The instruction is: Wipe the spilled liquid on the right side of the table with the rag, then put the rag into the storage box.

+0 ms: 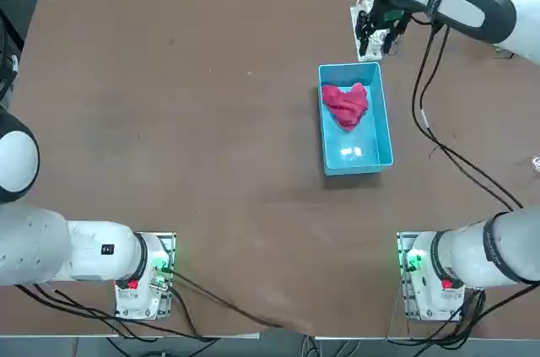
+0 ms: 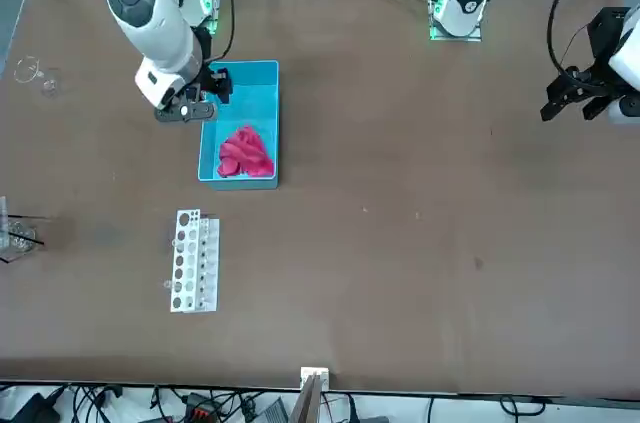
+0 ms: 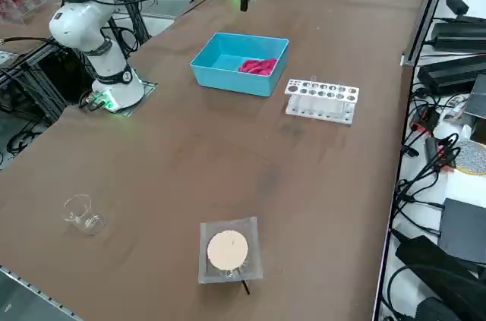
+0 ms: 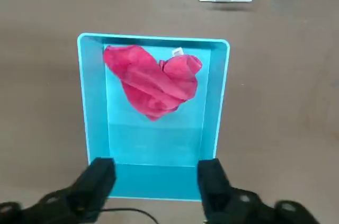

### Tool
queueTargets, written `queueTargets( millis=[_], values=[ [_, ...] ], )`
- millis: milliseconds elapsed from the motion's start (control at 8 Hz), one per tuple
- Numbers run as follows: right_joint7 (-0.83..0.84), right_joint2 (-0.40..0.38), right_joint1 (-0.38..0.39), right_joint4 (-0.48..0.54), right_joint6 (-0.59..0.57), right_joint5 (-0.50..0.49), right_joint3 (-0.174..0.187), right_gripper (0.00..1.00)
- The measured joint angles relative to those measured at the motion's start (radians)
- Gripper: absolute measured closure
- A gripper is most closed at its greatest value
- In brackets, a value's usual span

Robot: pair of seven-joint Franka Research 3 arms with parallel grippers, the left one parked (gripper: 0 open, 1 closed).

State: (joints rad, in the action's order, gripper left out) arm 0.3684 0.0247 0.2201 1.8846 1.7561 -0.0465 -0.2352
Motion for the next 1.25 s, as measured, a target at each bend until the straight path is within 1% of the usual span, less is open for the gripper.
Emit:
queueTargets(
  millis=[125, 250, 375, 625, 750, 875, 1000, 1125, 1250],
  values=[
    [-0.020, -0.010, 0.000, -0.003, 0.000, 0.000, 0.024, 0.00],
    [-0.037, -0.019, -0.001, -0.013, 0.001, 0.000, 0.064, 0.00],
    [-0.058, -0.023, -0.003, -0.038, 0.001, 0.000, 0.118, 0.00],
    [-0.127, -0.019, -0.010, -0.093, 0.002, 0.002, 0.238, 0.00],
    [-0.188, -0.010, -0.018, -0.123, 0.002, 0.002, 0.290, 0.00],
    [-0.257, 0.004, -0.032, -0.162, 0.000, 0.004, 0.332, 0.00],
    [-0.333, 0.016, -0.051, -0.199, -0.011, 0.025, 0.360, 0.00],
    [-0.417, 0.022, -0.072, -0.227, -0.031, 0.067, 0.373, 0.00],
    [-0.468, 0.021, -0.088, -0.243, -0.053, 0.094, 0.376, 0.00]
  ],
)
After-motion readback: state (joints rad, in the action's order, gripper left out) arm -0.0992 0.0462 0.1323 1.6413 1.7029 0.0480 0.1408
